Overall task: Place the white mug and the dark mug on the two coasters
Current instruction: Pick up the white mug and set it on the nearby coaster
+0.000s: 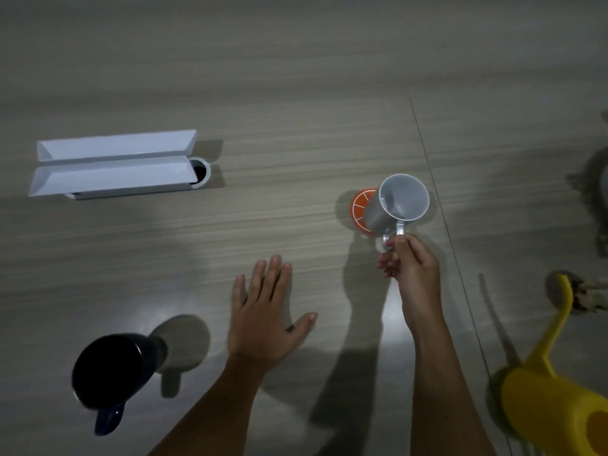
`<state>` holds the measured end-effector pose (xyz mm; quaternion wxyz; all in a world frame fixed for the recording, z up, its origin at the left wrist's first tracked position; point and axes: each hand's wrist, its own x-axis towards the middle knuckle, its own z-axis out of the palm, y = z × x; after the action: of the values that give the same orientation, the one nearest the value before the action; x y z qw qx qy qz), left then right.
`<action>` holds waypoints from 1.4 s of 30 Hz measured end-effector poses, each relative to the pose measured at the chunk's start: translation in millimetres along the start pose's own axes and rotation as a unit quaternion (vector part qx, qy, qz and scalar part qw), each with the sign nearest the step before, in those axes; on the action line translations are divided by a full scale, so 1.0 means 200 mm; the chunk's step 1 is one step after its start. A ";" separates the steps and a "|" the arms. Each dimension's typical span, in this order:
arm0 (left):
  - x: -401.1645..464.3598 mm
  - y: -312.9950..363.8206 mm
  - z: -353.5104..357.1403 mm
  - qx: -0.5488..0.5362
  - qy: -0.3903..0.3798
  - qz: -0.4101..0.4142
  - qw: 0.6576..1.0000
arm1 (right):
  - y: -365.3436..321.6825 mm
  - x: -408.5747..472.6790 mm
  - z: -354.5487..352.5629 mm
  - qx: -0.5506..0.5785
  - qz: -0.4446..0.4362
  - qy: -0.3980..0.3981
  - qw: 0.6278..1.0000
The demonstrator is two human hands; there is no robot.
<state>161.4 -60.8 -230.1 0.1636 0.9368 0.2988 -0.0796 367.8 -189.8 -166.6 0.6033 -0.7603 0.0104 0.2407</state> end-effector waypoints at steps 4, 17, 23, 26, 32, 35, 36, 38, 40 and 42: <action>0.00 -0.01 0.00 -0.009 0.001 -0.005 1.000 | 0.00 0.06 0.00 -0.017 -0.020 0.006 1.000; 0.01 -0.01 0.02 -0.015 0.009 -0.007 1.000 | 0.05 0.10 0.01 -0.011 -0.011 0.005 1.000; 0.00 -0.01 0.03 -0.018 0.020 -0.003 1.000 | 0.04 0.14 0.03 -0.009 -0.014 0.002 1.000; 0.00 -0.01 0.03 -0.018 0.023 -0.003 1.000 | 0.05 0.15 0.04 -0.011 -0.014 0.002 1.000; 0.00 -0.02 0.04 -0.016 0.024 0.000 1.000 | 0.07 0.15 0.04 -0.009 -0.018 0.001 1.000; 0.00 -0.02 0.04 -0.010 0.028 0.003 1.000 | 0.07 0.12 0.04 -0.005 -0.013 0.005 1.000; 0.00 -0.02 0.04 -0.008 0.028 0.004 1.000 | 0.07 0.10 0.04 -0.004 -0.012 0.008 1.000; -0.01 -0.02 0.04 -0.009 0.028 0.003 1.000 | 0.08 0.03 0.04 -0.011 -0.003 0.015 1.000; -0.01 -0.02 0.03 -0.009 0.027 0.005 1.000 | 0.11 -0.07 0.03 -0.035 0.012 0.020 0.999; -0.02 -0.02 0.02 -0.009 0.025 0.007 1.000 | 0.15 -0.20 0.02 -0.081 0.008 0.009 0.997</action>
<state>155.5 -61.0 -234.2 0.1647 0.9391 0.2970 -0.0522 322.1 -205.9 -179.5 0.5378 -0.8087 0.0026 0.2384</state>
